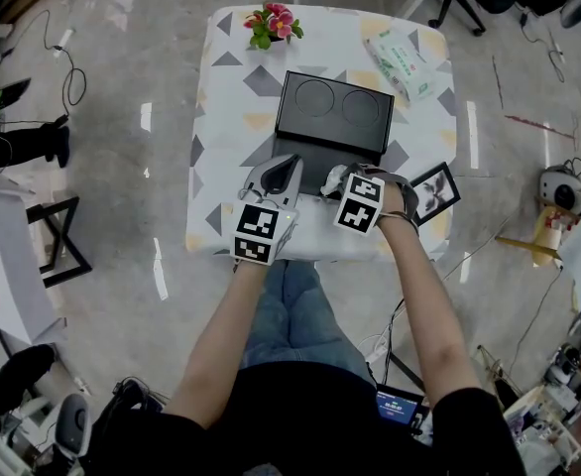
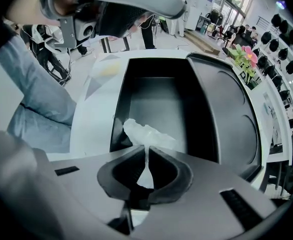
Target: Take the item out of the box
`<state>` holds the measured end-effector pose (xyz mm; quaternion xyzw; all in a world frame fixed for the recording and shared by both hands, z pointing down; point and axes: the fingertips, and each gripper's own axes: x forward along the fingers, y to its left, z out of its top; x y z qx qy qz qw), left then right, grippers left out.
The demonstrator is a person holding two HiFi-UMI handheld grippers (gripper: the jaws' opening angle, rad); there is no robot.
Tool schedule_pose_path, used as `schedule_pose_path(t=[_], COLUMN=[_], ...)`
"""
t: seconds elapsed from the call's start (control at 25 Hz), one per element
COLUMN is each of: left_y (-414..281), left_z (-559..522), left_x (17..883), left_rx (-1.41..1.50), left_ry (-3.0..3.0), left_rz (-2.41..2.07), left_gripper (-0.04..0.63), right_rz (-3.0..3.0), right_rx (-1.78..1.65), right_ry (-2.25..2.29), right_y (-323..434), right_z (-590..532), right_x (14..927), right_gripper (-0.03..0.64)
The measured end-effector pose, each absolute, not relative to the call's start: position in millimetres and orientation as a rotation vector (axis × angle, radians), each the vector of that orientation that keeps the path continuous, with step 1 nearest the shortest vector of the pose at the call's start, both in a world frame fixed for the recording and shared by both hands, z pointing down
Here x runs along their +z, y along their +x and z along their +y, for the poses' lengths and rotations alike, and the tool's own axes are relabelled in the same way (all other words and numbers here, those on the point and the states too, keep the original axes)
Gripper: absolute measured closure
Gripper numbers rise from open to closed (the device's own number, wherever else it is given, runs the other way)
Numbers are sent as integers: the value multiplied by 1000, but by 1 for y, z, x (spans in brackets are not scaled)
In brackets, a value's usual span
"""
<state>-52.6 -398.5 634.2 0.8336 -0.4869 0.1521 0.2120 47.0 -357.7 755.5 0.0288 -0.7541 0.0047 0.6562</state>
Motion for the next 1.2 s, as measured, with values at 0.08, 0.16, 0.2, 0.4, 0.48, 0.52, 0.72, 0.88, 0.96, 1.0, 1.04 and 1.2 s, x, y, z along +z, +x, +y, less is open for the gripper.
schedule_pose_path(t=[0.08,0.16,0.2,0.4,0.48,0.52,0.72,0.88,0.96,1.0,1.04,1.2], left_y=[-53,-53,-53,-57,-60,-62,-66,-67,-67,-66,-66,-64], left_z=[-398,-396,-396,-395,-394,-394,-390,-382,-380,-378,-376,-366], left_x=[632,629,627,608,597,590,555,528,515,510,505,481], left_rx=[421,419,418,402,392,387,357,333,320,314,308,289], left_ry=[2319,2325,2329,2359,2373,2382,2428,2465,2487,2497,2506,2564], left_rz=[-1352,-1351,-1352,-1366,-1378,-1386,-1423,-1445,-1452,-1454,-1456,-1479], left_gripper=[575,575,575,575,575,575,575,575,575,575,575,575], right_rz=[-1717,-1729,-1737,-1807,-1856,-1890,-2106,-2258,-2324,-2353,-2376,-2457], right_rx=[-4,-19,-27,-39,-29,-19,63,101,134,141,137,90], right_ry=[79,95,103,192,258,298,553,788,926,990,1050,1287], right_y=[46,45,45,43,43,41,38,42,48,51,55,75], right_z=[-359,-360,-361,-365,-366,-366,-366,-361,-359,-358,-356,-344], right_x=[751,745,740,709,690,678,612,560,533,521,511,475], right_gripper=[595,595,595,595,595,595,595,595,595,595,595,595])
